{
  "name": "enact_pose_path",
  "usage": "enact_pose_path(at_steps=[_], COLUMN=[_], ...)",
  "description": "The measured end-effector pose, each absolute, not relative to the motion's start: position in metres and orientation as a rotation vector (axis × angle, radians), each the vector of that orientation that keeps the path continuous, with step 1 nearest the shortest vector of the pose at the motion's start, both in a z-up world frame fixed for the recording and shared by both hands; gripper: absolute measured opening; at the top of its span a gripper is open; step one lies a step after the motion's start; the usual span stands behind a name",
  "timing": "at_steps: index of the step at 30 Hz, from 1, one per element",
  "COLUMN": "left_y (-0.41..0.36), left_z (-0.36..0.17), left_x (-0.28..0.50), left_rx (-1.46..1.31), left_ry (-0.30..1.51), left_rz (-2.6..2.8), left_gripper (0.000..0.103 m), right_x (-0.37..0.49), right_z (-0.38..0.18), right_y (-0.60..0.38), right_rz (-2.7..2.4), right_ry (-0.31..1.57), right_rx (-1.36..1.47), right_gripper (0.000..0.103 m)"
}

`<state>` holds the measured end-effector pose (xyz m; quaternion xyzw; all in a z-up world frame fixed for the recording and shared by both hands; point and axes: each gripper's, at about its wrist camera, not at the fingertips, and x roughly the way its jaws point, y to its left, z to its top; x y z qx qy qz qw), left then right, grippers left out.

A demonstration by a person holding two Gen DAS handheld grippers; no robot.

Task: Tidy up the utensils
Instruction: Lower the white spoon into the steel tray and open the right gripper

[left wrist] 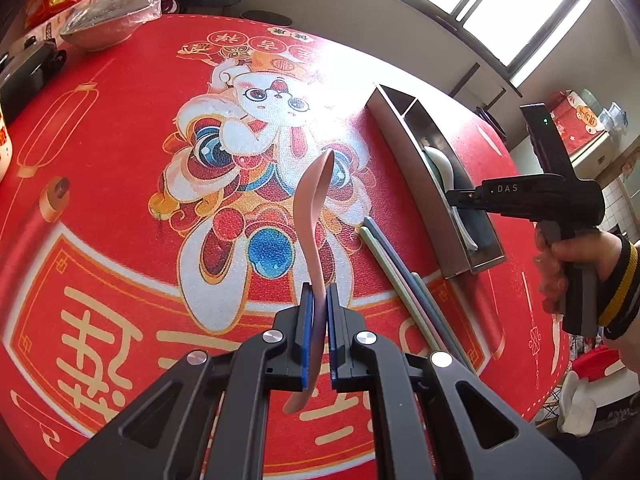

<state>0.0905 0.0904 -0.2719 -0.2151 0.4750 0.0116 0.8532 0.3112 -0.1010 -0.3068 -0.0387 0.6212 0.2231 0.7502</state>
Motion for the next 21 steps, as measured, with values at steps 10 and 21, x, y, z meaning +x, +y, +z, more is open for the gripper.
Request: enact_pose_path(at_steps=[10,21], left_y=[0.068,0.007], left_z=[-0.250,-0.234], left_x=[0.120,0.172], left_rx=[-0.421,-0.366], left_ry=[0.990,1.009], left_rz=[-0.021,-0.092], left_gripper=[0.006,0.006], right_x=[0.297,0.282], right_z=[-0.281,-0.264], right_y=[-0.118,-0.175], right_rz=[0.490,0.457], right_ry=[1.281,1.220], right_rx=[-0.077,0.029], right_gripper=[0.019,0.055])
